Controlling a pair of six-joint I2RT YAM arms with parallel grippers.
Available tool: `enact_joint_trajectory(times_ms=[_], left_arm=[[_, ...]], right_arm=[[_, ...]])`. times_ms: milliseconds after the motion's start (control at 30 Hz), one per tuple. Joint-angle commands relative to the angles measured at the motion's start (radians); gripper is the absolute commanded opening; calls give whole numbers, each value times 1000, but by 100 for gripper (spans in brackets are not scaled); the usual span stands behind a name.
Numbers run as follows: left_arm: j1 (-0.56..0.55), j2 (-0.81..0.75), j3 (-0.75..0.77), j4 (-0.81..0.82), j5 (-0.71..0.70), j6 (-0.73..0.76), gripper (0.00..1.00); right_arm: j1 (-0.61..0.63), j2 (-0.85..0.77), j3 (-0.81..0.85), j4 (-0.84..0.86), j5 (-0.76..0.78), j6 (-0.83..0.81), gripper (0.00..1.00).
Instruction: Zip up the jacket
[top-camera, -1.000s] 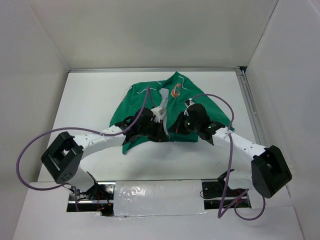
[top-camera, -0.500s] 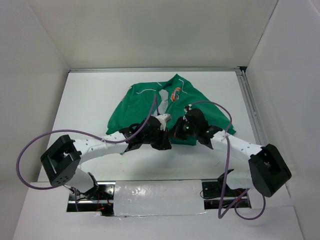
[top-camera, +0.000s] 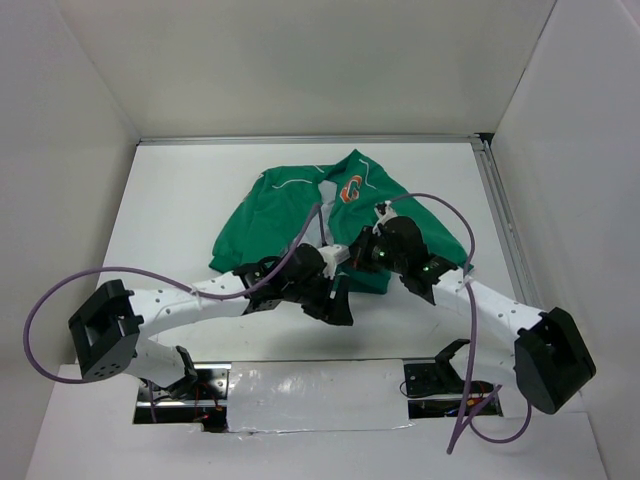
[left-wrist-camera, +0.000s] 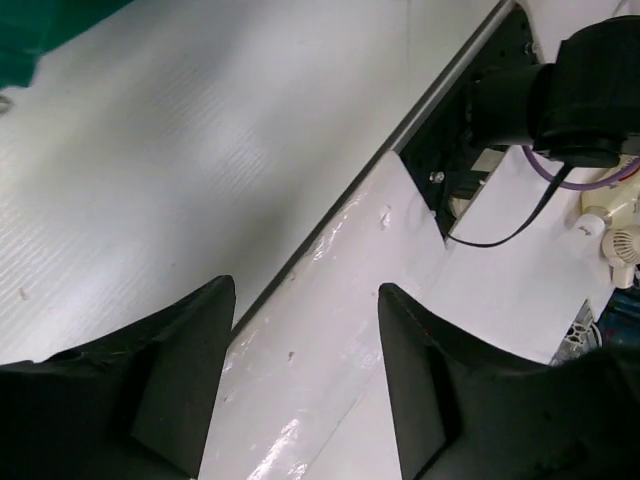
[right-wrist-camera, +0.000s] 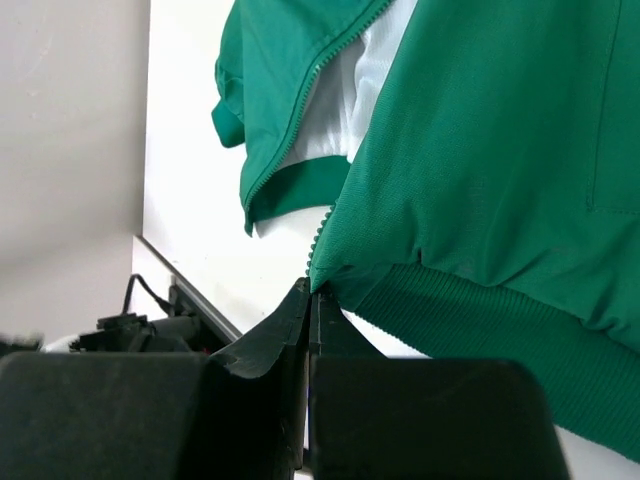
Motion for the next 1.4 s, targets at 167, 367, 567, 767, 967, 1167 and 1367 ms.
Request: enact_joint_trajectory(times_ms=[167,367,567,767,967,1167,1367], left_arm=[[119,-109,-6,-66,19,-8,99],[329,-126,-38,22,193,-13,99],[427,3,2,193,371,-22,99],[452,187,109,300,582,-62,94],[446,301,168,339,609,-96,78],[444,333,229,319,598,-79,18],[443,316,234,356,625,-57,0]], right_arm=[[-17,-122,-65,51,3,-60,0],[-22,-188,-111,66,-54,-69,0],[-23,-209,-120,75,-76,-76,0],[-22,-214,-144,80,-74,-56,0],[-6,-208,-152,92,-88,-56,0],[7,-208,-149,51,-92,-85,0],[11,-214,-145,34,-79,-103,0]])
